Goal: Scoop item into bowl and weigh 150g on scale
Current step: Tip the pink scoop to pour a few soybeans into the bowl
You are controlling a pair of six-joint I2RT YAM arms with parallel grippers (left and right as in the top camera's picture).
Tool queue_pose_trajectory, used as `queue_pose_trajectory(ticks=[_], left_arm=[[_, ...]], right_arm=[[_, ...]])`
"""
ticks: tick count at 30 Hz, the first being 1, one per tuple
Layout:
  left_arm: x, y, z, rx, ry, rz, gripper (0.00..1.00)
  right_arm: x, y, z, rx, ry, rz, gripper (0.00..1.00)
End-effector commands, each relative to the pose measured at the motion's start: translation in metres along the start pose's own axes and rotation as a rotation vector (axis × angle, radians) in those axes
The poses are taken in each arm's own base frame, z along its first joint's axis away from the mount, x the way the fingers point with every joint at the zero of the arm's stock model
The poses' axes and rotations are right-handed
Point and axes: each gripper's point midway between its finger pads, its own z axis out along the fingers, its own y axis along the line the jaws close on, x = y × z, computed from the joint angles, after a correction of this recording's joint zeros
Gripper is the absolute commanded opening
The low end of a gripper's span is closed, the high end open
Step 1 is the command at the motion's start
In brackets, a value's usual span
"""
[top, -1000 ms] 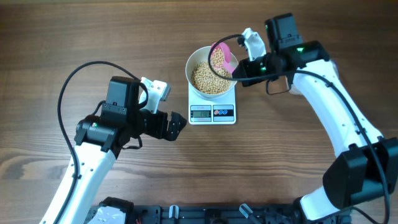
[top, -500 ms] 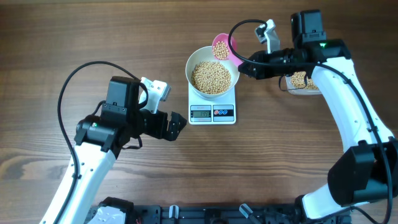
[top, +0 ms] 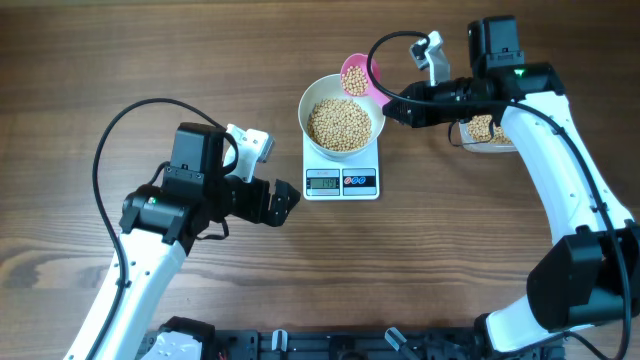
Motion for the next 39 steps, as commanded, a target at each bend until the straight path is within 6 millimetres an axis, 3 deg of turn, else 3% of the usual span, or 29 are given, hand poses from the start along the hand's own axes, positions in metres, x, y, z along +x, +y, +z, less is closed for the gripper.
queue_pose_trajectory(ticks=[1,7,13,39], left_arm=[[0.0,0.002,0.001,-0.005,0.001,0.017,1.0],[0.0,0.002,0.001,-0.005,0.001,0.017,1.0],[0.0,0.002,0.001,-0.005,0.001,0.017,1.0],[0.0,0.002,0.001,-0.005,0.001,0.017,1.0]], right_arm=[[-0.003,0.014,-0.008,-0.035,-0.024,-0.027,0.04],[-0.001,0.013,-0.007,-0.027,-0.018,-0.051,0.04],[0.016,0.003,0.002,0.086,0.062,-0.091,0.04],[0.025,0.003,0.013,0.166,0.114,-0.178,0.04]])
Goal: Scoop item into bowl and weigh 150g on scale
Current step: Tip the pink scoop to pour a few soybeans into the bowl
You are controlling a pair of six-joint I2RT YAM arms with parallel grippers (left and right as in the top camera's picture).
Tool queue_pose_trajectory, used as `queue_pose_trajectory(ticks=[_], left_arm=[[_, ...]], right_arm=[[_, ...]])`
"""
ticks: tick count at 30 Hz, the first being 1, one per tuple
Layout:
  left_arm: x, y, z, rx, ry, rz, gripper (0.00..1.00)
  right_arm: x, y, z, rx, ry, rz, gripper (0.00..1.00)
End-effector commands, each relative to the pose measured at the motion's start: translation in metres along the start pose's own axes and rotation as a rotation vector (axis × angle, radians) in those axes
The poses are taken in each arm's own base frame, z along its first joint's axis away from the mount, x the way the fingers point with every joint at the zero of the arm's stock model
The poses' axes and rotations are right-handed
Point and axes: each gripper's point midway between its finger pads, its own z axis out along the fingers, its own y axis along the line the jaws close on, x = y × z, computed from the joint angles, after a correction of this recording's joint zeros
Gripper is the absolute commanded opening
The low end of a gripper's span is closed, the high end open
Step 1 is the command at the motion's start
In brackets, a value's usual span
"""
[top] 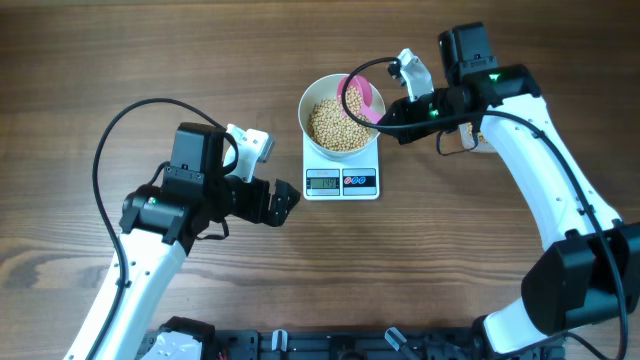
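A white bowl (312,140) heaped with beige beans (333,122) stands on the small white scale (341,182) in the middle of the table. My right gripper (392,108) is shut on the handle of a pink scoop (367,98), which is tilted over the bowl's right rim with a few beans left in it. My left gripper (283,201) hangs to the left of the scale, holding nothing; its jaws appear apart.
A clear container of beans (476,140) sits at the right, mostly hidden behind my right arm. Black cables loop over both arms. Dark rig hardware runs along the table's front edge.
My right gripper has moved left and tipped the pink scoop over the bowl; the scoop held a full load upright then and holds only a few beans now. The left arm has not moved.
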Motion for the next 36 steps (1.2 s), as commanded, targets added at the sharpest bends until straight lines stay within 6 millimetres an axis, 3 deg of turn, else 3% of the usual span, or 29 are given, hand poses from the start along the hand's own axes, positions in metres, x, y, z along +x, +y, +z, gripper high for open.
queue_pose_trajectory(ticks=[1,20,23,36], left_arm=[[0.0,0.002,0.001,-0.005,0.001,0.016,1.0],[0.0,0.002,0.001,-0.005,0.001,0.017,1.0],[0.0,0.002,0.001,-0.005,0.001,0.016,1.0],[0.0,0.002,0.001,-0.005,0.001,0.017,1.0]], right_arm=[[-0.001,0.007,-0.007,0.01,-0.013,-0.045,0.04],[-0.001,0.014,0.0,0.086,0.016,-0.152,0.04],[0.0,0.007,-0.001,0.133,0.023,-0.152,0.04],[-0.001,0.014,-0.002,0.093,0.011,-0.112,0.04]])
